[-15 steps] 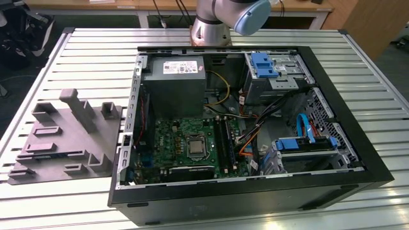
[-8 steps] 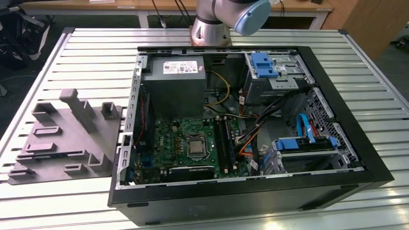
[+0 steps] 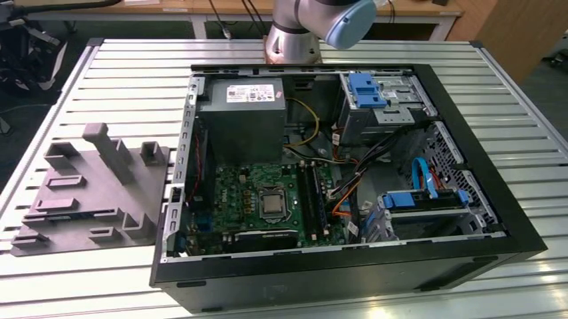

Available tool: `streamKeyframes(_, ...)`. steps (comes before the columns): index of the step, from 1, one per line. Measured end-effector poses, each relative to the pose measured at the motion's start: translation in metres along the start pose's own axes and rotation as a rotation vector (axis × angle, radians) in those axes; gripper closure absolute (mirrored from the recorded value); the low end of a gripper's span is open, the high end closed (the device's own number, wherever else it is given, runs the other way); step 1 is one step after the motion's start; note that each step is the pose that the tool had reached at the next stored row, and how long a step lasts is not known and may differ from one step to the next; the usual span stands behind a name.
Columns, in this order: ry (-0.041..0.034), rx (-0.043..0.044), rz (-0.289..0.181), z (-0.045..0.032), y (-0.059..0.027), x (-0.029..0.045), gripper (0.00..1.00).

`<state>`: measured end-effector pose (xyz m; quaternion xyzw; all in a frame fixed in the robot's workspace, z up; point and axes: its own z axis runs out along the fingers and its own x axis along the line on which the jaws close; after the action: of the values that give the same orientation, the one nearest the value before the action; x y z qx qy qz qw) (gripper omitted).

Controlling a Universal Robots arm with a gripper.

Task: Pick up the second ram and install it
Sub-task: 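Reach for the second ram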

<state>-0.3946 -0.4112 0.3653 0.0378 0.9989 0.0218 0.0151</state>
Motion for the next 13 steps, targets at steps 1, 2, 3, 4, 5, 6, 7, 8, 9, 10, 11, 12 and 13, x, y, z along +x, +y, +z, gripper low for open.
streamKeyframes(1, 0.0000, 0.0000, 0.000, 0.0008, -0.0010, 0.0003, 0.90)
streamKeyframes(2, 0.0000, 0.0000, 0.000, 0.0015, -0.0020, 0.0006, 0.90)
streamKeyframes(3, 0.0000, 0.0000, 0.000, 0.0023, -0.0030, 0.0009, 0.90)
streamKeyframes(4, -0.0001, 0.0000, 0.000, 0.0030, -0.0040, 0.0011, 0.90)
streamKeyframes(5, 0.0000, 0.0000, 0.000, 0.0037, -0.0050, 0.0014, 0.90)
streamKeyframes(6, -0.0001, 0.0000, 0.000, 0.0044, -0.0059, 0.0017, 0.90)
streamKeyframes(7, -0.0001, 0.0000, 0.000, 0.0051, -0.0069, 0.0019, 0.90)
streamKeyframes(8, -0.0001, -0.0001, 0.000, 0.0058, -0.0079, 0.0022, 0.90)
streamKeyframes(9, -0.0001, -0.0001, 0.000, 0.0066, -0.0090, 0.0025, 0.90)
streamKeyframes(10, -0.0001, 0.0000, 0.000, 0.0072, -0.0100, 0.0027, 0.90)
streamKeyframes(11, -0.0001, -0.0001, 0.000, 0.0080, -0.0112, 0.0029, 0.90)
streamKeyframes(12, -0.0001, -0.0001, 0.000, 0.0087, -0.0123, 0.0032, 0.90)
streamKeyframes(13, 0.0000, 0.0000, 0.000, 0.0093, -0.0134, 0.0034, 0.90)
